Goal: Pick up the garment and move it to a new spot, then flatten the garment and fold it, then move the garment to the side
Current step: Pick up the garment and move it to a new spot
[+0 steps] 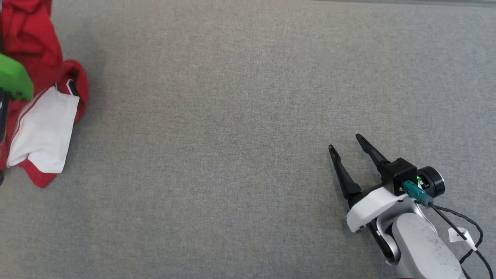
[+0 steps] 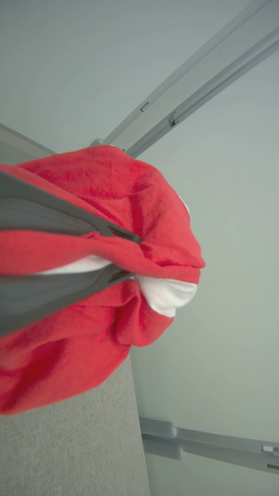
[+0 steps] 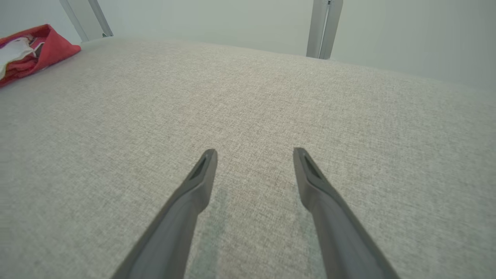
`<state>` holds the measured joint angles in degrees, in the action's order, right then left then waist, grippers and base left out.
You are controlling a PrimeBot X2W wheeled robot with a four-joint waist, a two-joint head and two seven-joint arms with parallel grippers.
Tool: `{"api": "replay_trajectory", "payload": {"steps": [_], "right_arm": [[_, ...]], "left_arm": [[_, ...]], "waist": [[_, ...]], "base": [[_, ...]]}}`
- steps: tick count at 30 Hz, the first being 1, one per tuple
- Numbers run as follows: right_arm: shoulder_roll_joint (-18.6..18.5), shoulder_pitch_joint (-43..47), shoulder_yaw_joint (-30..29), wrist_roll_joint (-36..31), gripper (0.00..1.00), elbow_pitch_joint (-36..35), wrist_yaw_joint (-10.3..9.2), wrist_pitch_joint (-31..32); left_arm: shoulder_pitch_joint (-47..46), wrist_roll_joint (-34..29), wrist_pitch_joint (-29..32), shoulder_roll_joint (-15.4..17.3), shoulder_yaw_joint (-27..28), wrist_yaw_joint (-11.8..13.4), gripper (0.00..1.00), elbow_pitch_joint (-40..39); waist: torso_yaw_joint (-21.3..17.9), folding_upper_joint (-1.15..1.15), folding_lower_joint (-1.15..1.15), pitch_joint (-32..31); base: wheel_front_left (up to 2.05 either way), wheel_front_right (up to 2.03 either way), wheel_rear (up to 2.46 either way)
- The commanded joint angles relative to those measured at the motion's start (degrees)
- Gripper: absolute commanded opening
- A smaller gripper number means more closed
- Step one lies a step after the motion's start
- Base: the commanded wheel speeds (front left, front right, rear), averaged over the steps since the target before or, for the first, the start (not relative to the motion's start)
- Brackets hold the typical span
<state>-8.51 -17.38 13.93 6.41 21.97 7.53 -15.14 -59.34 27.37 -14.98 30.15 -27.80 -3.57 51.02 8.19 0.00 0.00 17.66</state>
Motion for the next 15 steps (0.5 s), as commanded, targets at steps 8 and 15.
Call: {"api": "replay_trajectory", "payload": {"steps": [8, 15], "right_arm": [[1.6, 2.53, -2.14, 0.46, 1.0, 0.26, -0.08, 0.01], [1.98, 3.52, -3.31, 0.04, 1.0, 0.55, -0.08, 0.01]], "left_arm": [[4.1, 0.33, -0.17, -7.57, 2.27, -1.96, 0.0, -16.31], [15.45, 3.97, -0.19, -18.09, 2.27, -3.27, 0.0, -21.91]], "waist": [[-2.74, 0.0, 0.0, -5.0], [-8.34, 0.0, 0.0, -6.3]], "base": [[0.0, 0.0, 0.0], [0.0, 0.0, 0.0]]}}
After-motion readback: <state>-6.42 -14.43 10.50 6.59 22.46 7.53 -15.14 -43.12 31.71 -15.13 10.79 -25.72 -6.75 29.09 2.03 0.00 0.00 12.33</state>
